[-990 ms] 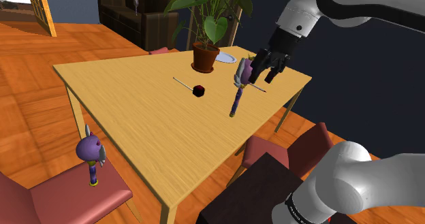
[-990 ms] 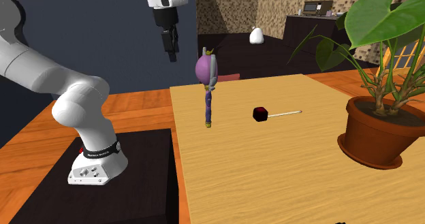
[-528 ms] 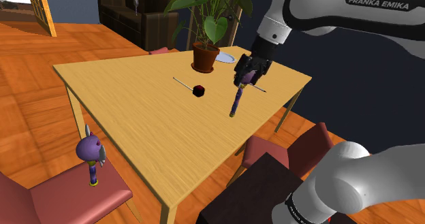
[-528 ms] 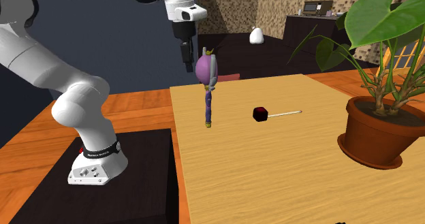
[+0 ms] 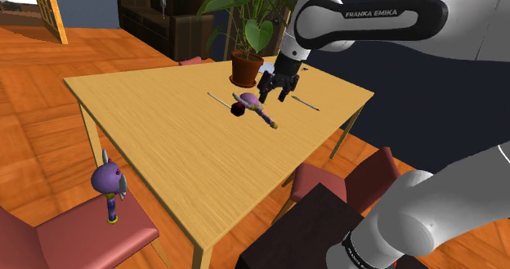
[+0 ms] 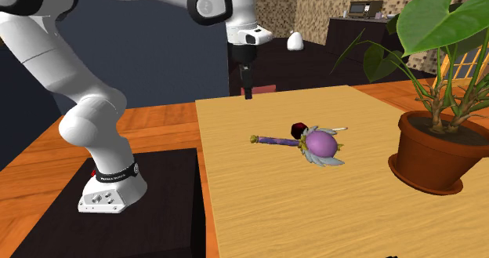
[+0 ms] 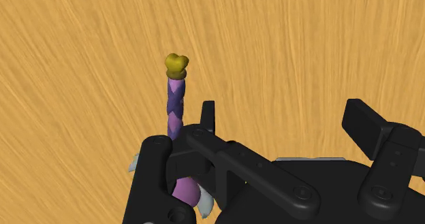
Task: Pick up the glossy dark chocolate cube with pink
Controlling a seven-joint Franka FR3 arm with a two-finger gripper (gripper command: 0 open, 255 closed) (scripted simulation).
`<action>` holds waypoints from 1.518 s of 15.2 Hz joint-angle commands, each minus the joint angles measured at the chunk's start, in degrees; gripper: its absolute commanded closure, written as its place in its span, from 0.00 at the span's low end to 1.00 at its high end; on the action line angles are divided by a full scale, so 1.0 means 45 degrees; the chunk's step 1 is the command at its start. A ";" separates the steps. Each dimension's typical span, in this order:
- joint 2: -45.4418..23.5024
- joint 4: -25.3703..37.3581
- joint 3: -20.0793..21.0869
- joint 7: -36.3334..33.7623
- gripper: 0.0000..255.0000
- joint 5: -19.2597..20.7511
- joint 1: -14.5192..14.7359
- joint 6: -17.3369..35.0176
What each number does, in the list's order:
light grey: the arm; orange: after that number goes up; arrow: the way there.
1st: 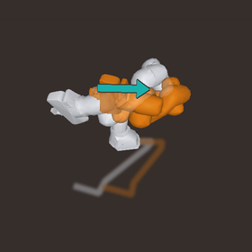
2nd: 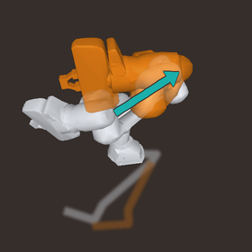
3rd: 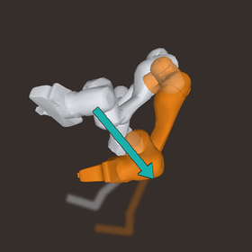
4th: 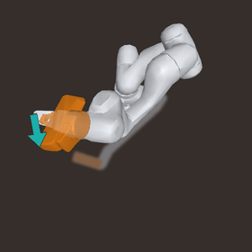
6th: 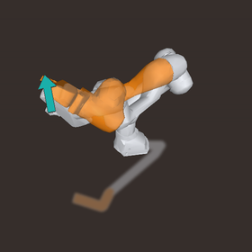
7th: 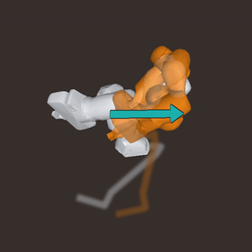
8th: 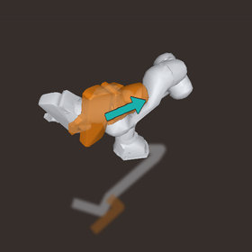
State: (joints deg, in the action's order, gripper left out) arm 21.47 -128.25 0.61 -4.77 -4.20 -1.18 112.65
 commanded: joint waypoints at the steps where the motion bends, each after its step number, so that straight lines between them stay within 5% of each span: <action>1: -0.0925 0.0462 -0.0027 0.0068 0.00 0.0100 -0.0051 0.0449; 15: -0.7748 0.5443 -0.0251 0.0296 0.00 0.0748 -0.0303 0.2135; 23: -0.8240 0.4778 -0.0243 0.0314 0.00 0.0735 -0.0308 0.3292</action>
State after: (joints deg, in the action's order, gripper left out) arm -14.23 -105.84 -0.19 -3.30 -1.00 -2.34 126.55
